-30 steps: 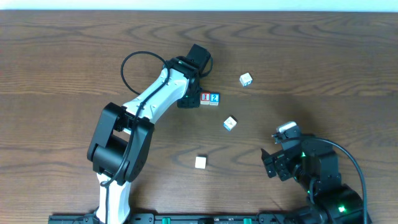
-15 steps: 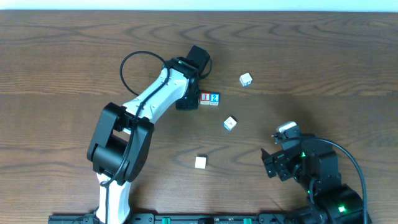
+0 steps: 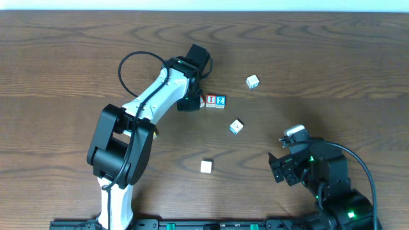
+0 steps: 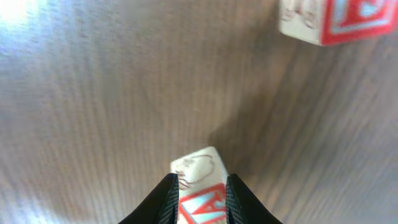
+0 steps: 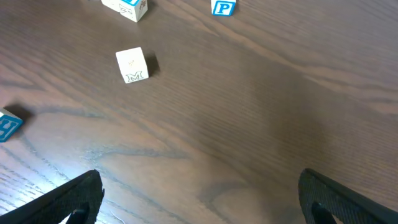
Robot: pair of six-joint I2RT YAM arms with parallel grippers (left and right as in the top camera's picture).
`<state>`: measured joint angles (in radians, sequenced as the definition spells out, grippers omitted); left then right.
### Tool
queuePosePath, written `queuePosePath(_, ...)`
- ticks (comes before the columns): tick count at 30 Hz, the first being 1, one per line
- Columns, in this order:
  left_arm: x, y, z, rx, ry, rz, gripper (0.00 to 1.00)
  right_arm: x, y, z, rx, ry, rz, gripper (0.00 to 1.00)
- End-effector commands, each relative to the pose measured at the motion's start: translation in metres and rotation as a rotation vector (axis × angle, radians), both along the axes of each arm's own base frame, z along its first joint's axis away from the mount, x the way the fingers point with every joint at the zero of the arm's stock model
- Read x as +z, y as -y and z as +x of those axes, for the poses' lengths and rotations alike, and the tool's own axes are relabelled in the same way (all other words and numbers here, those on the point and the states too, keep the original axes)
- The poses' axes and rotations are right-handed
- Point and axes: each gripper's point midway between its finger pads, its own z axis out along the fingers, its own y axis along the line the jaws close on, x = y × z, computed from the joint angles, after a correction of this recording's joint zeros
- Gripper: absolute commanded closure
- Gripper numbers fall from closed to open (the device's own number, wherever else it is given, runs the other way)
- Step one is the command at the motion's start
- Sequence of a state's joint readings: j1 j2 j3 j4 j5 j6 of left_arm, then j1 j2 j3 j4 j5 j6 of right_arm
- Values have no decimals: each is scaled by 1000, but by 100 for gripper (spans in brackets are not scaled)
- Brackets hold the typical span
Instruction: Spell out Ai2
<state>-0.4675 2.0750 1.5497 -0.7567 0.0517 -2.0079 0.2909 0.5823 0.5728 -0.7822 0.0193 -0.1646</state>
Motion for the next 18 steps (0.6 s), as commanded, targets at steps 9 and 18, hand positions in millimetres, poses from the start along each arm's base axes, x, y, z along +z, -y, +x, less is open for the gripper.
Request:
queuePosePath(9,7,-6,23,-17,100,53,93,0,3,1,-19,2,0,1)
queuePosePath(18,2,-3,34,-78,143,70,94,0,3,1,-19,2,0,1)
